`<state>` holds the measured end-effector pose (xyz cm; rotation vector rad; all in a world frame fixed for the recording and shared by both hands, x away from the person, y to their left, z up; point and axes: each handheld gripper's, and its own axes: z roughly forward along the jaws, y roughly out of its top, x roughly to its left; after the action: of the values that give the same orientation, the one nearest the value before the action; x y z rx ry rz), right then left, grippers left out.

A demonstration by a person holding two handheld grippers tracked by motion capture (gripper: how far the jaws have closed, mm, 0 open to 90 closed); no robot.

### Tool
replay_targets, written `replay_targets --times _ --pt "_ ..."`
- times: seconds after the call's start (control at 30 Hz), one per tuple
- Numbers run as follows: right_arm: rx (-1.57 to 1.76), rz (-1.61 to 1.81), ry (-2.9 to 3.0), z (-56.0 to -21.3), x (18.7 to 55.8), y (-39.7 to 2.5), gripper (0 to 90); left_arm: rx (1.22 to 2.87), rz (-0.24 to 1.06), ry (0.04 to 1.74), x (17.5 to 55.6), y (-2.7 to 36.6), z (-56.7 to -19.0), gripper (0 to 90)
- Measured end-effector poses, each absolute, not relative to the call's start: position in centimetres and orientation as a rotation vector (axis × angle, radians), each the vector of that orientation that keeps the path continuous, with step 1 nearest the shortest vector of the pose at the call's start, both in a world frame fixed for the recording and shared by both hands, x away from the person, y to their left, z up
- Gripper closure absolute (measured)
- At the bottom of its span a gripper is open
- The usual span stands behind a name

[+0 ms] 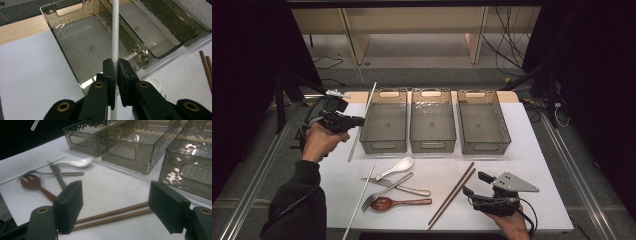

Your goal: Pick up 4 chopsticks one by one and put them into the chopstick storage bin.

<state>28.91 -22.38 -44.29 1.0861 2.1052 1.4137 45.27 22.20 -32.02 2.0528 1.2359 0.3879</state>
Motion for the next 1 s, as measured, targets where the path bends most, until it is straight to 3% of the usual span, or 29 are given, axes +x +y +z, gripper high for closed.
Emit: replay_targets --times 1.0 --pt "1.082 1.423 2.11 -44.3 29.0 -22.4 28.6 2.058 0.427 1.218 52.7 18.8 -31.5 84.3"
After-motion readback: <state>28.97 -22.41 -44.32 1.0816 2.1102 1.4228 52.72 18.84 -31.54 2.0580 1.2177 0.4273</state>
